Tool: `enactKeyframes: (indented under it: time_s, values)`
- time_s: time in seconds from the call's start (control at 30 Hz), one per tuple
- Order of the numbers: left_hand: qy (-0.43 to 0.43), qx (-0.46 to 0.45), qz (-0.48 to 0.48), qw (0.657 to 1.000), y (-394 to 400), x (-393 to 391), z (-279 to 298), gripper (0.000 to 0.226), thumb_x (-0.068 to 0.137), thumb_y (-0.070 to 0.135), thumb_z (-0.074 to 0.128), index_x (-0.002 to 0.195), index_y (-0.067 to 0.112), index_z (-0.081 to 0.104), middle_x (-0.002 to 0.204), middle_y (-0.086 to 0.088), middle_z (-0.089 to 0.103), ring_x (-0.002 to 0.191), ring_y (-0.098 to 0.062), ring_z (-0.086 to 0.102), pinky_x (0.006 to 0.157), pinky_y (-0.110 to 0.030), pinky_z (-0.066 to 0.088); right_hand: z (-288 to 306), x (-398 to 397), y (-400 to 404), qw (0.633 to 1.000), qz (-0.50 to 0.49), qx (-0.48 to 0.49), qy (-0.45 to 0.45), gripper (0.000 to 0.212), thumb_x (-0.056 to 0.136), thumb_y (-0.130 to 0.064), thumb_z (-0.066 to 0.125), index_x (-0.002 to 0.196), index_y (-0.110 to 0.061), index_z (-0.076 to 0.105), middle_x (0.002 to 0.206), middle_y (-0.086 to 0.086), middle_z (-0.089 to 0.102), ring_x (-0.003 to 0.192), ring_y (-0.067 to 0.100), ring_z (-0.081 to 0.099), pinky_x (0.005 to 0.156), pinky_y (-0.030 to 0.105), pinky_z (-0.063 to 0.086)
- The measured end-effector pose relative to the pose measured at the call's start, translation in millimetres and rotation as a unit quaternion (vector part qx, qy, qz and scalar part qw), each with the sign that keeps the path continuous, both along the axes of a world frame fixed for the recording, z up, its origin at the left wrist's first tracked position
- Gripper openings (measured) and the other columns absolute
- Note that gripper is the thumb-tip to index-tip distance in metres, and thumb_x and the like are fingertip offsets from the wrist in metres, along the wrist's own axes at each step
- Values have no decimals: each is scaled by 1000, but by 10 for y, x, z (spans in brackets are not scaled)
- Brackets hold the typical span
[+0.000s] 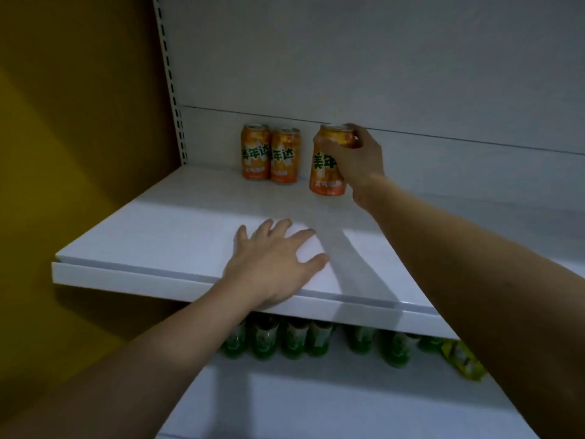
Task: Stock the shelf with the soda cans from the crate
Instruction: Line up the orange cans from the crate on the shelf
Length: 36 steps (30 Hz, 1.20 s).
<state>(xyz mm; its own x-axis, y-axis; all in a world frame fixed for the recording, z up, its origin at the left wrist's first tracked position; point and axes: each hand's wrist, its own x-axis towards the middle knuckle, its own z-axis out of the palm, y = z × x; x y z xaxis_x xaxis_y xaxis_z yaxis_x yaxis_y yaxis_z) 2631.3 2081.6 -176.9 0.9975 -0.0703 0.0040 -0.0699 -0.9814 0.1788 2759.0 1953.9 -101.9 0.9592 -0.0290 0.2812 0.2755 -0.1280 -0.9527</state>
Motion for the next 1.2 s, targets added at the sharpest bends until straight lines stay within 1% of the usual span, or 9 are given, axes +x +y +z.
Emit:
enactKeyframes:
  time_s: [0.13,0.33,0.5,0.63,0.8,0.87,1.03,1.1,1.2]
  values:
    - [-9,9,3,1000,-5,-27,-16,68,90,76,15,152,48,12,164,8,7,150,-20,2,119,-56,0,-144,467,125,999,-23,-29,-19,51,57,-49,85,101,-33,67,100,-8,72,96,14,69,89,42,58]
    - [-25,6,3,1000,-2,-6,-55,66,90,75,16,150,49,12,164,8,8,150,-20,1,118,-58,1,-302,853,291,998,-38,-43,-17,65,66,-35,89,120,-15,57,114,1,66,103,18,65,92,41,56]
    - [-27,2,3,1000,-12,-14,-65,66,90,74,17,150,49,11,164,10,7,150,-18,0,119,-56,0,-412,1025,290,997,-37,-62,-22,88,53,-53,83,128,-13,59,122,7,61,105,19,65,88,37,57]
    - [-28,5,4,1000,-11,-17,-62,67,90,74,17,151,48,11,164,9,7,151,-18,0,119,-56,0,-352,960,284,995,-49,-85,2,64,75,-32,84,120,-6,48,110,4,57,103,19,60,93,38,53]
    - [-22,-3,4,1000,-15,-47,-24,66,90,73,18,151,48,13,164,9,9,150,-18,1,119,-55,0,-444,833,247,991,-38,-116,63,69,82,-31,79,130,-3,38,130,13,53,117,26,56,93,37,52]
    - [-19,-7,6,1000,-22,-56,-11,67,90,73,19,151,47,15,164,9,9,151,-18,1,119,-55,0,-479,723,180,987,-32,-139,72,67,85,-33,76,132,-3,39,130,11,52,114,24,55,89,34,49]
    - [-3,-6,3,1000,-27,-73,35,67,91,74,19,152,46,17,164,8,11,150,-19,5,119,-54,2,-447,323,-27,958,-29,-277,72,45,94,-42,61,120,-6,53,110,8,60,94,21,54,84,34,45]
    - [-9,-4,3,1000,-28,-75,40,67,91,74,19,152,46,19,163,7,12,150,-19,8,118,-54,4,-394,117,-103,935,-13,-346,74,40,95,-42,58,118,-10,56,105,5,59,94,22,55,82,34,45]
    - [-12,-6,8,1000,-29,-80,36,66,92,72,21,151,44,21,163,6,15,149,-19,11,117,-54,7,-308,-256,-246,897,-1,-439,62,38,97,-43,53,119,-12,56,106,5,57,98,25,55,87,36,48]
